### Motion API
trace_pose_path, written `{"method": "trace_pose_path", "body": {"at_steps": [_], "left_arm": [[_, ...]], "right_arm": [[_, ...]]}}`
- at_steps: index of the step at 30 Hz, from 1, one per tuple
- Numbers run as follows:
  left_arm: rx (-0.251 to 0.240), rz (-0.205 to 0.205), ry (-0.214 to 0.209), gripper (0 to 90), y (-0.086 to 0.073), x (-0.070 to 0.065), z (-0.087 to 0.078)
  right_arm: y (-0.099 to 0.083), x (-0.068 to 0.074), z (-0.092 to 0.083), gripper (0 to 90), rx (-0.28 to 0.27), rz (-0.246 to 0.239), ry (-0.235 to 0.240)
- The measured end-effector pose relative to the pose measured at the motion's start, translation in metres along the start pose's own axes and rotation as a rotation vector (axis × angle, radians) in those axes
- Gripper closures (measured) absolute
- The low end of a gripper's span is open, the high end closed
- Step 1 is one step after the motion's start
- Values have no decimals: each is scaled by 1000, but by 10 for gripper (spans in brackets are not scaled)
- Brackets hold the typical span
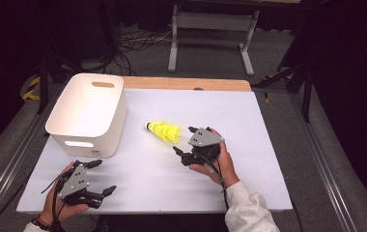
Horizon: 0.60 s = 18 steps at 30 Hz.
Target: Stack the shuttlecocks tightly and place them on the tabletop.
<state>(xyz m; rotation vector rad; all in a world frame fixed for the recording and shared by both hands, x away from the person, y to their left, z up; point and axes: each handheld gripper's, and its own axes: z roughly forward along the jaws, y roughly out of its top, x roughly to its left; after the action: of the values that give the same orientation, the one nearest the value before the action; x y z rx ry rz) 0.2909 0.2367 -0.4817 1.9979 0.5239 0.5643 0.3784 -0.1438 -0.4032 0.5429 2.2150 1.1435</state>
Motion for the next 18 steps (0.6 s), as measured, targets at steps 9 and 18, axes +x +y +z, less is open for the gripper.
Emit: {"method": "trace_pose_path", "body": {"at_steps": [9, 18], "left_arm": [[0, -2, 8, 78, -1, 0, -1], [-14, -22, 23, 77, -4, 3, -6]], "right_arm": [[-11, -3, -19, 172, -34, -7, -54], [-29, -6, -33, 151, -26, -16, -106]]}}
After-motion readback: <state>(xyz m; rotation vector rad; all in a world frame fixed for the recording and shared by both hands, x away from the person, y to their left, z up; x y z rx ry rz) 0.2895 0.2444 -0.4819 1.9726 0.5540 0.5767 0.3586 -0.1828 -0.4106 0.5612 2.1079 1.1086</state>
